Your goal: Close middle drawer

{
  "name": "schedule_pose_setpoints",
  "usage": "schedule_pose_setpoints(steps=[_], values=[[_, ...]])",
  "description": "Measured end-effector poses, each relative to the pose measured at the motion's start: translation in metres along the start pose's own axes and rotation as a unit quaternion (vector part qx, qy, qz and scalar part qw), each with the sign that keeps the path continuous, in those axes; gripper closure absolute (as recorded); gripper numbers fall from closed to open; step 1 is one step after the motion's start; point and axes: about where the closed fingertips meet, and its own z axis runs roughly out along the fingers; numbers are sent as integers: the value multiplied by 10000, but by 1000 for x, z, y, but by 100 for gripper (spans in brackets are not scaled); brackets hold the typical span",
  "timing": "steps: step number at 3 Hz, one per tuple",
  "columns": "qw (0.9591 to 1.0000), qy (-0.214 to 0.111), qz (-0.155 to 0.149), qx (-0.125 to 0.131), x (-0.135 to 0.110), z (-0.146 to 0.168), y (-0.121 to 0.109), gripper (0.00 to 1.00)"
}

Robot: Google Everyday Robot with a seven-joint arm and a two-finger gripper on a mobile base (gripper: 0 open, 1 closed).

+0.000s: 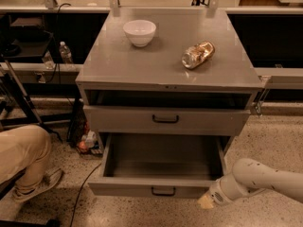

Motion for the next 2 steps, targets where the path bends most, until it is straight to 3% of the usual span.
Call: schedule_pose_setpoints(steps=[2], values=[[9994, -161, -260, 156, -19, 7, -17, 100]])
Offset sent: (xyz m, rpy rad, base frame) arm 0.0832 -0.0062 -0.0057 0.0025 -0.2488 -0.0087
